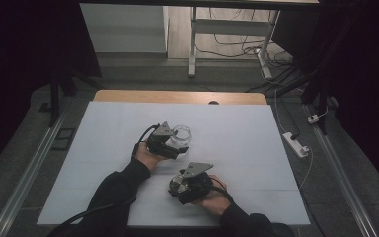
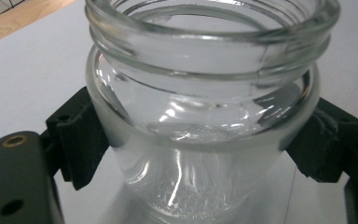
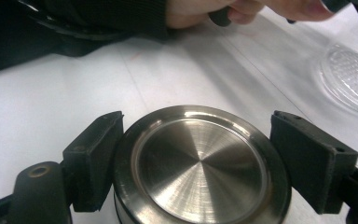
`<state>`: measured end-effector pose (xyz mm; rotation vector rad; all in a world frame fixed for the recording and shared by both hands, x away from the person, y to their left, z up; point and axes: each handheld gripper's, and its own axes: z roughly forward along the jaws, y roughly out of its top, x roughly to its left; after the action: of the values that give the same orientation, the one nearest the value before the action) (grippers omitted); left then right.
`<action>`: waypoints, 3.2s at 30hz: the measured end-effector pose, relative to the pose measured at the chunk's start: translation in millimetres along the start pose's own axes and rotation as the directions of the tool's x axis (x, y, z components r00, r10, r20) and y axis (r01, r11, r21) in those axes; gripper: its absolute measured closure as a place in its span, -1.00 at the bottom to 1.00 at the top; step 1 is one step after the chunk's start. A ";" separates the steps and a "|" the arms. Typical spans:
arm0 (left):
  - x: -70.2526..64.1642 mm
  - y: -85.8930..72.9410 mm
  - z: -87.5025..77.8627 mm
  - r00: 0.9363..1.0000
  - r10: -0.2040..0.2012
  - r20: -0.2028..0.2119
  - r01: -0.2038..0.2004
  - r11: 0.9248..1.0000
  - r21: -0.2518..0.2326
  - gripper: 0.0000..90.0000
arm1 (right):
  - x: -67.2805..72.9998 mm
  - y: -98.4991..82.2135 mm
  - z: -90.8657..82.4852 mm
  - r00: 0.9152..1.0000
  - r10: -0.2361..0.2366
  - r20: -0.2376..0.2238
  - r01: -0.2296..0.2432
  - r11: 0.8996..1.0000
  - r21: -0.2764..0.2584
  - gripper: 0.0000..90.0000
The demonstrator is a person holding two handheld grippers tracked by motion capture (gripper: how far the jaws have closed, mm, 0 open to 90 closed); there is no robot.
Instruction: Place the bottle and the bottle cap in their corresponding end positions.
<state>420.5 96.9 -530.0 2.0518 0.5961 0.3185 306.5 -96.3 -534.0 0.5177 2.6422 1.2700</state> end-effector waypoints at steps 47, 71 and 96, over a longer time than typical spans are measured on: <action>-24.7 -10.0 -66.9 0.991 -0.122 0.052 0.116 0.988 0.103 -1.00 | -17.2 8.9 -46.8 0.994 0.083 0.075 -0.081 0.996 -0.022 -0.87; -58.4 -46.0 -138.3 0.980 -0.175 0.090 0.172 0.984 0.044 -1.00 | -28.6 -14.0 -93.5 0.973 0.167 0.162 -0.166 0.986 -0.021 -0.96; -77.4 -102.0 -215.2 0.958 -0.278 -0.063 0.281 0.959 0.037 -1.00 | -37.7 -61.8 -154.5 0.911 0.289 0.294 -0.278 0.957 -0.079 -1.00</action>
<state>229.5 256.8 -503.7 1.9740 0.9252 0.1976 281.5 -258.1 -485.8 1.0335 2.3444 1.1930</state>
